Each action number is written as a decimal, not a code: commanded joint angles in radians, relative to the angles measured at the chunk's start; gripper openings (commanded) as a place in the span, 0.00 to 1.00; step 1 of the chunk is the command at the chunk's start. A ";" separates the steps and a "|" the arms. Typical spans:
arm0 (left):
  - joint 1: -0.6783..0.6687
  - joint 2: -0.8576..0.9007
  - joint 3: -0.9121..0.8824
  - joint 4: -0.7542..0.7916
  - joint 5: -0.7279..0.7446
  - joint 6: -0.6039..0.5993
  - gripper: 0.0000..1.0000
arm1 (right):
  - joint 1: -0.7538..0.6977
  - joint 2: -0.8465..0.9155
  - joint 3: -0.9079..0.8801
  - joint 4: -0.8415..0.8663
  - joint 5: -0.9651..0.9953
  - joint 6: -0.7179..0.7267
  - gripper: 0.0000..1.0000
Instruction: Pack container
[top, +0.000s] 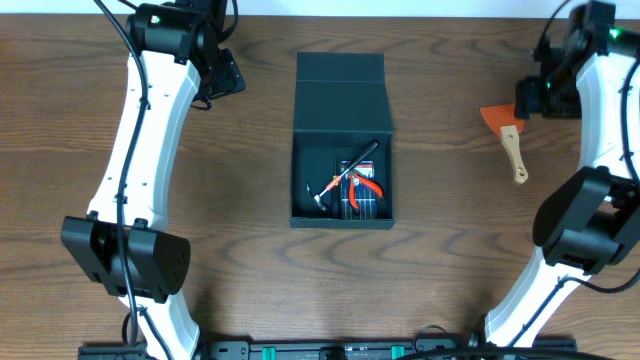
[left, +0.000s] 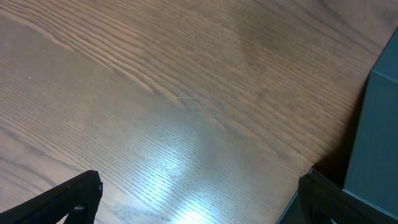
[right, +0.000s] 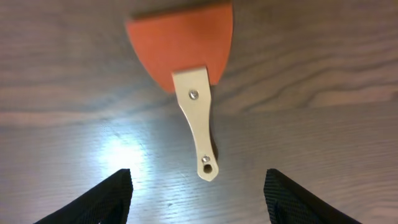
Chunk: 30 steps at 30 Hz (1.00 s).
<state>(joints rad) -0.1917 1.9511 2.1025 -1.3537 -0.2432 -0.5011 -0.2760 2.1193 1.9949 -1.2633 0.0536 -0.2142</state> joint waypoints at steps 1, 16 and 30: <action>0.002 -0.008 0.009 -0.003 -0.012 -0.013 0.99 | -0.029 -0.011 -0.124 0.061 -0.040 -0.083 0.70; 0.002 -0.008 0.009 -0.003 -0.012 -0.013 0.98 | -0.033 -0.006 -0.474 0.369 -0.084 -0.203 0.79; 0.002 -0.008 0.009 -0.003 -0.012 -0.013 0.99 | -0.058 0.002 -0.481 0.425 -0.035 -0.201 0.82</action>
<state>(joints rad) -0.1917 1.9511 2.1025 -1.3540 -0.2432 -0.5011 -0.3141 2.1197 1.5188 -0.8406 0.0071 -0.4095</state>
